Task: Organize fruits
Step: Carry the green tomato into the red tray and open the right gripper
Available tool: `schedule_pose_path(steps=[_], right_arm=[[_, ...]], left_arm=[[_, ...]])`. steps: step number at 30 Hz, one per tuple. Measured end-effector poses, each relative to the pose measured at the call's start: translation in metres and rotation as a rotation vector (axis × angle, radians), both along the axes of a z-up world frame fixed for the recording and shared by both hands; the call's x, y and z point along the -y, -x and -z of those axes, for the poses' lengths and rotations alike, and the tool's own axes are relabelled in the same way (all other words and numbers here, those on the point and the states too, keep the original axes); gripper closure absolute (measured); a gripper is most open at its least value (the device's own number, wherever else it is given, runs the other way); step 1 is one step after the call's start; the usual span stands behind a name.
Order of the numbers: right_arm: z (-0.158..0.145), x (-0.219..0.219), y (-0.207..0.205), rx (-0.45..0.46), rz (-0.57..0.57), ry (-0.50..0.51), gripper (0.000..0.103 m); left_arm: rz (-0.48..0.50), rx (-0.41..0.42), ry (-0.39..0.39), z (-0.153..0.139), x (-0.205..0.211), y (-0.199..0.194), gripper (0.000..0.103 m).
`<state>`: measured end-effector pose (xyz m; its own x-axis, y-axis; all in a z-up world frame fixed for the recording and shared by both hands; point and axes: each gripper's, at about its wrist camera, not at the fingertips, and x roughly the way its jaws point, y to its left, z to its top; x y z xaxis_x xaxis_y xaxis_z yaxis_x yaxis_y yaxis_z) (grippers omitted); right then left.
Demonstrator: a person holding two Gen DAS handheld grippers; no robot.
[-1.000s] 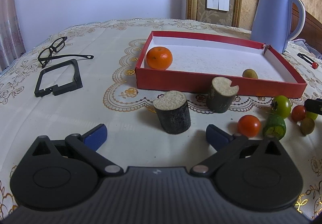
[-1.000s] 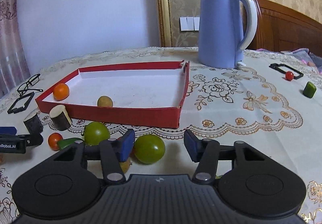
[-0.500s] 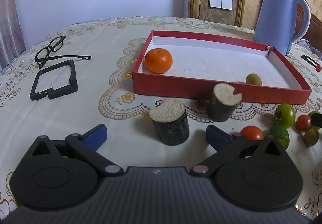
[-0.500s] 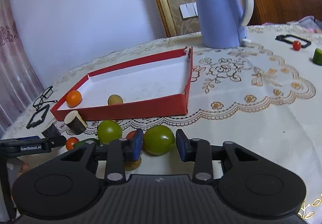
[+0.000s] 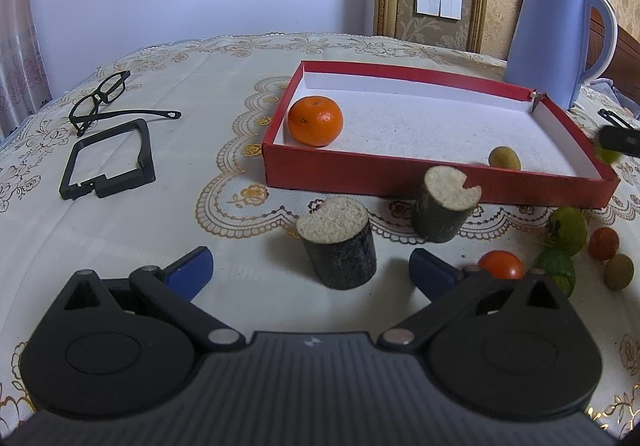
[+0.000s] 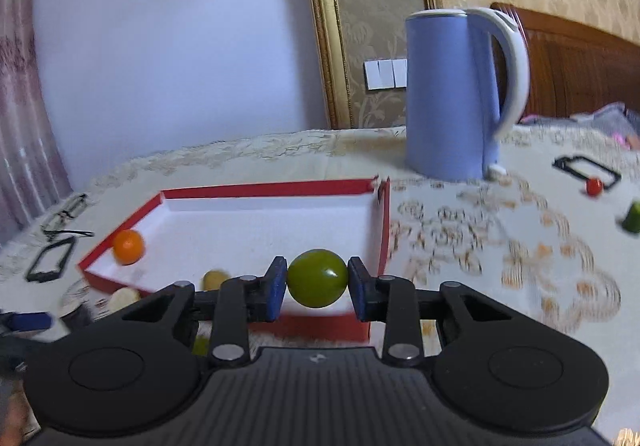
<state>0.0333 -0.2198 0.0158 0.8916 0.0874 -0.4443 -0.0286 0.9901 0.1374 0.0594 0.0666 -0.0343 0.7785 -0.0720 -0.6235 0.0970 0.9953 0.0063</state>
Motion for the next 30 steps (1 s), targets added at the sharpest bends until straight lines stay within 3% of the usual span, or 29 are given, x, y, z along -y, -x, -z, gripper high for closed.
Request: schedule_pose_path(steps=[6,12,13,17,22,26,30], right_arm=[[0.02,-0.009,-0.048,-0.071,0.015,0.083,0.071],[0.032,-0.012,-0.055,-0.079,0.017,0.107,0.07],[0.032,-0.012,-0.055,-0.078,0.017,0.105,0.066],[0.033,-0.016,-0.049,-0.067,-0.026,0.113,0.031],[0.02,-0.016,-0.014,0.029,0.024,0.139,0.017],[0.012,0.01,0.019,0.1,0.175,0.145,0.011],[0.027,0.037,0.02,0.041,0.363,0.238,0.01]], left_arm=[[0.0,0.0,0.0,0.0,0.0,0.0,0.0],[0.0,0.0,0.0,0.0,0.0,0.0,0.0],[0.0,0.0,0.0,0.0,0.0,0.0,0.0],[0.0,0.0,0.0,0.0,0.0,0.0,0.0],[0.0,0.0,0.0,0.0,0.0,0.0,0.0],[0.0,0.001,0.0,0.0,0.0,0.0,0.0],[0.0,0.0,0.001,0.0,0.0,0.0,0.0]])
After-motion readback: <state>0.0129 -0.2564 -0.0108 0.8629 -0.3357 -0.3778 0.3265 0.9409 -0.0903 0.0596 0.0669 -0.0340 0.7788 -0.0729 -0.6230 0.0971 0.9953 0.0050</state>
